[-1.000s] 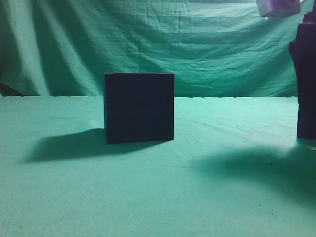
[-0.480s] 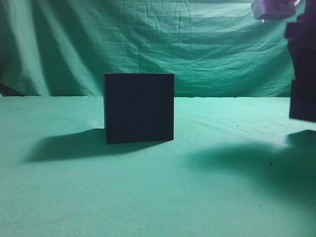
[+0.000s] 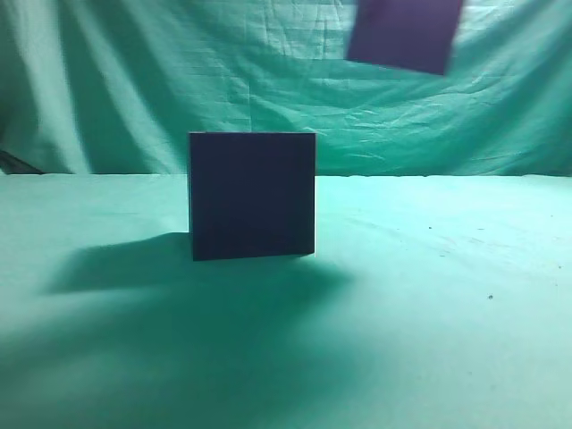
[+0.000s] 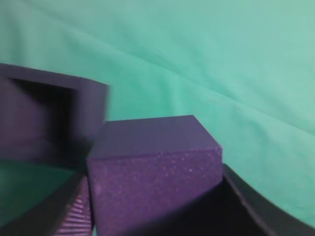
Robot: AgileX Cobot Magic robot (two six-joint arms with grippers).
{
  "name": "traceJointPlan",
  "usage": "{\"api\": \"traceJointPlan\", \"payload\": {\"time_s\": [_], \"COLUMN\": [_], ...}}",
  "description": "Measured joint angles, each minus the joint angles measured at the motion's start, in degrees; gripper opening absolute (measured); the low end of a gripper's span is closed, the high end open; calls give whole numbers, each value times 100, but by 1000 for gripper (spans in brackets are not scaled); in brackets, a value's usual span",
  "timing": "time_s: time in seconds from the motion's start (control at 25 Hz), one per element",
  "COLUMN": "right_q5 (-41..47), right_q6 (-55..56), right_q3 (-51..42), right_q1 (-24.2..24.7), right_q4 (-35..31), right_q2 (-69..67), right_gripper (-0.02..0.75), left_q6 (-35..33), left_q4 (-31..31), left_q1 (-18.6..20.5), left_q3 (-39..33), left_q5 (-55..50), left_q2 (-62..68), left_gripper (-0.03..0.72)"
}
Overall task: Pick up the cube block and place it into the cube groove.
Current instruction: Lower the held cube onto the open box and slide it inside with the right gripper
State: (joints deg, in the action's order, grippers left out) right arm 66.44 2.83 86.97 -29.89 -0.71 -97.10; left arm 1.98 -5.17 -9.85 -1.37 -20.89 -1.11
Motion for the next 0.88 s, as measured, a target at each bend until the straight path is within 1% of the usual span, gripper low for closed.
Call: {"api": "traceJointPlan", "payload": {"time_s": [0.08, 0.2, 0.28, 0.4, 0.56, 0.88], "right_q5": [-130, -384, -585, -961, -1145, -1194], "right_q6": [557, 1403, 1808, 2054, 2274, 2448], "right_q3": [83, 92, 92, 92, 92, 92], "right_q1": [-485, -964, -1184, -1439, -1552, -1552], "right_q4": [-38, -63, -63, -63, -39, 368], "right_q2": [-10, -69, -147, -312, -563, -867], "right_gripper": [426, 426, 426, 426, 426, 426], "left_q6": [0, 0, 0, 0, 0, 0], "left_q4": [0, 0, 0, 0, 0, 0], "left_q1": [0, 0, 0, 0, 0, 0], "left_q3": [0, 0, 0, 0, 0, 0], "left_q5": [0, 0, 0, 0, 0, 0], "left_q2": [0, 0, 0, 0, 0, 0], "left_gripper": [0, 0, 0, 0, 0, 0]}}
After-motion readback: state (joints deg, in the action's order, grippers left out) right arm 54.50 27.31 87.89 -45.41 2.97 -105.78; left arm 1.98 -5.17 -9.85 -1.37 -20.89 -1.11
